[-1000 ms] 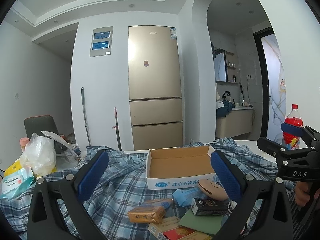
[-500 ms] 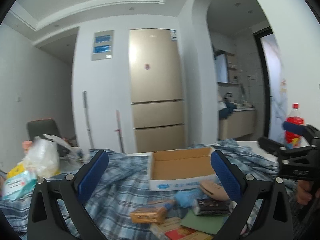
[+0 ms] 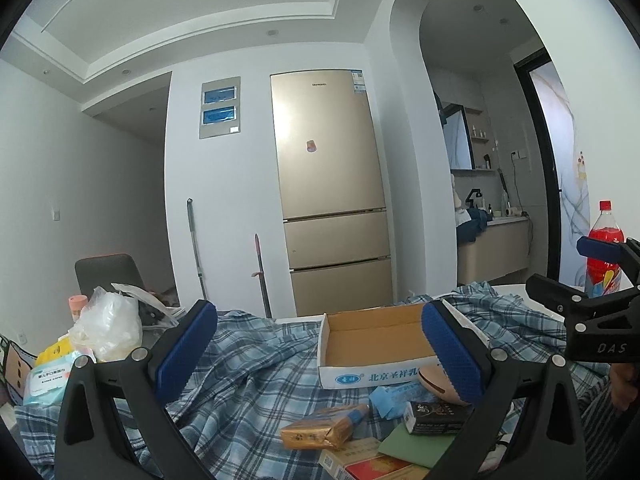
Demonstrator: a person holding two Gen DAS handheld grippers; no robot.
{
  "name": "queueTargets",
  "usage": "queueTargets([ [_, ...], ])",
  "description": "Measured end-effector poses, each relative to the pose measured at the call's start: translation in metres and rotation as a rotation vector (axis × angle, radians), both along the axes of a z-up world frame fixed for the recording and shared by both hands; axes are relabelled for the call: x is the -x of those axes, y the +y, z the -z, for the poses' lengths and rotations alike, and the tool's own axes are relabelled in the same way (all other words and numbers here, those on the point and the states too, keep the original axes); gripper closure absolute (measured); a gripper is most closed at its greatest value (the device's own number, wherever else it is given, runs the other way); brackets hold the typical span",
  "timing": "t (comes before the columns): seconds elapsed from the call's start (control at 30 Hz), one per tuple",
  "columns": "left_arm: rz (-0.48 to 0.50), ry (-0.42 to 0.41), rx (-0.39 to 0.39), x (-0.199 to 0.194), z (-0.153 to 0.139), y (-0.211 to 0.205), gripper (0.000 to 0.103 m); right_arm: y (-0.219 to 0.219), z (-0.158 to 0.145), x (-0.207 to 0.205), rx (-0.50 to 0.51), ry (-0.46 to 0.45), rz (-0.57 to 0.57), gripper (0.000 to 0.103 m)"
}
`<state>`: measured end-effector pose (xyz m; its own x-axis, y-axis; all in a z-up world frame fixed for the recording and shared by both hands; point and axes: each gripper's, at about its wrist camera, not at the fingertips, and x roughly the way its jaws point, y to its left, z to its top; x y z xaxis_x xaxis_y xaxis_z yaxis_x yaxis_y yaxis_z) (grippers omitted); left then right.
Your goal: Organize soft objects
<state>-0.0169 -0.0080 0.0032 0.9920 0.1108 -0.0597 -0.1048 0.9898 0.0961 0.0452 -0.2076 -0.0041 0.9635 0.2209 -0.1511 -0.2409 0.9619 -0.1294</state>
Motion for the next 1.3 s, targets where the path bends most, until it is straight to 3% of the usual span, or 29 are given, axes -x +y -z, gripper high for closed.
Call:
queueTargets([
  [0.5, -0.019, 0.022, 0.008, -0.007, 0.002, 0.004, 0.000, -0.007, 0.000, -0.006, -0.027, 0.031, 0.014, 0.000],
  [0.77, 0.002, 0.093, 0.030, -0.019, 0.004, 0.007, 0.000, -0.004, 0.002, -0.010, -0.018, 0.052, 0.003, 0.000],
  [0.97, 0.020, 0.180, 0.103, -0.035, 0.008, 0.019, 0.000, -0.003, 0.005, -0.019, -0.023, 0.110, -0.049, 0.000],
  [1.07, 0.044, 0.204, 0.138, -0.038, 0.011, 0.024, 0.000, -0.008, 0.004, -0.016, -0.043, 0.093, -0.034, 0.000],
  [1.3, 0.080, 0.188, 0.113, -0.033, 0.009, 0.016, 0.000, -0.001, -0.001, -0.001, -0.003, 0.017, -0.007, 0.000],
])
